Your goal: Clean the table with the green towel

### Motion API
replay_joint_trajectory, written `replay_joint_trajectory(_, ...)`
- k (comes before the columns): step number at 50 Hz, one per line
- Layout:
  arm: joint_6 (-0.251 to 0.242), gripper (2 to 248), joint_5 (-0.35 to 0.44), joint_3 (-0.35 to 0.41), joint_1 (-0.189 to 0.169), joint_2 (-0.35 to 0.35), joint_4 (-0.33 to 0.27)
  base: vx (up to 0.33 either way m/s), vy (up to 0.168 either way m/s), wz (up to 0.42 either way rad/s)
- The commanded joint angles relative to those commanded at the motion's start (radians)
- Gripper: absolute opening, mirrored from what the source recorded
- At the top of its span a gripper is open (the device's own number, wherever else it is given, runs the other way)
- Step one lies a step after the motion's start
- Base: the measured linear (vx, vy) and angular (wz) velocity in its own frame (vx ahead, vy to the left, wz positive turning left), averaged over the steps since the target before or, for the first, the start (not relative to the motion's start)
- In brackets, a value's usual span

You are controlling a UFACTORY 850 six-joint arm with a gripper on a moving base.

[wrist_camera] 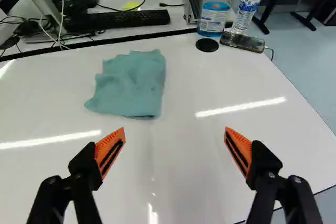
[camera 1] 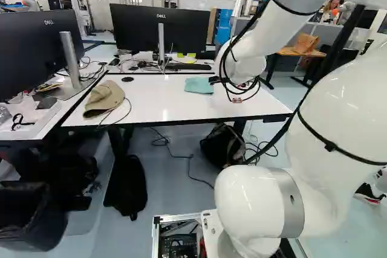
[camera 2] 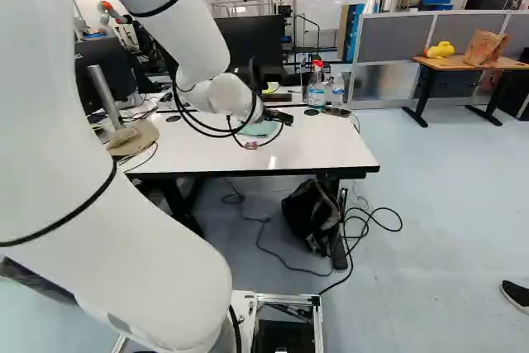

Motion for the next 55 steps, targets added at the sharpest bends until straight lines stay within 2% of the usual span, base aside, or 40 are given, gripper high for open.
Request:
replay_joint_trajectory(17,0.000,247,0.111,0.092,0.031,0.037,0.000,0.000,0.000,0.000)
replay_joint_trajectory(55,0.000,247,0.412,0.343,0.114,0.136,0.000,0.000,0.000,0.000)
